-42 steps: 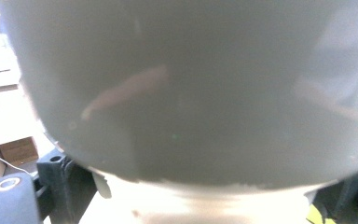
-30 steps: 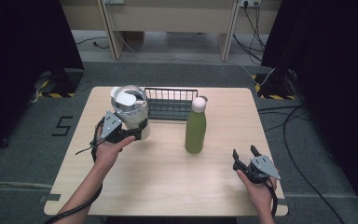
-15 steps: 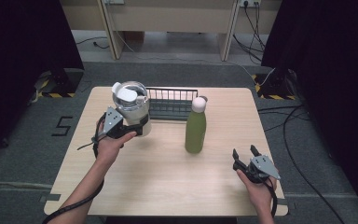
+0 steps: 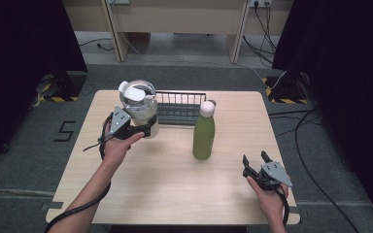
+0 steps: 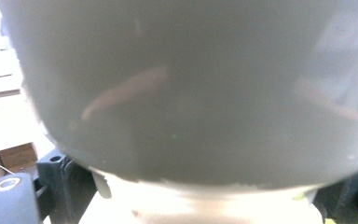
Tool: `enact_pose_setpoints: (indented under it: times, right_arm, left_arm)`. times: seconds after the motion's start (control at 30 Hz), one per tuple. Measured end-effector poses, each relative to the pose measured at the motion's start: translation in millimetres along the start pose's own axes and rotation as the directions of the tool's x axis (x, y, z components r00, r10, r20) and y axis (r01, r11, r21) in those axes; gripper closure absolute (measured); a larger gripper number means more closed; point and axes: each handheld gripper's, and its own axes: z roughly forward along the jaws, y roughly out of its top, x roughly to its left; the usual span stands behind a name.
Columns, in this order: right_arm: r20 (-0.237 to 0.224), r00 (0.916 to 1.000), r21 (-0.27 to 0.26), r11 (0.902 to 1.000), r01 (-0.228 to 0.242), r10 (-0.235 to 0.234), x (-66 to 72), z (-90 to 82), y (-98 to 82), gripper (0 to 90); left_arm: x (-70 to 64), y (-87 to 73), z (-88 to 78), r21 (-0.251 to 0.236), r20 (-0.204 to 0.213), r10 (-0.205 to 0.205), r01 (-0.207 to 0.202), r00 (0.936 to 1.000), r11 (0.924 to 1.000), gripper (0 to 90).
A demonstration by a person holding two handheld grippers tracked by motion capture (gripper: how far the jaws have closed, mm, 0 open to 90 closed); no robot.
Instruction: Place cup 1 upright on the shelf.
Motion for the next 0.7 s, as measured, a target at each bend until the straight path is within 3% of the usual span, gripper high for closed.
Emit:
enact_pose_setpoints:
  times: [0.7]
  right_arm:
    - [-0.005,1.0000,-0.005,0.9999,-0.009,0.009,-0.7,-0.1,0.1,28.1]
  left_arm:
    - [0.9,7.9,15.7,-0.008,0.001,-0.002,0.002,1.0000,1.0000,10.0]
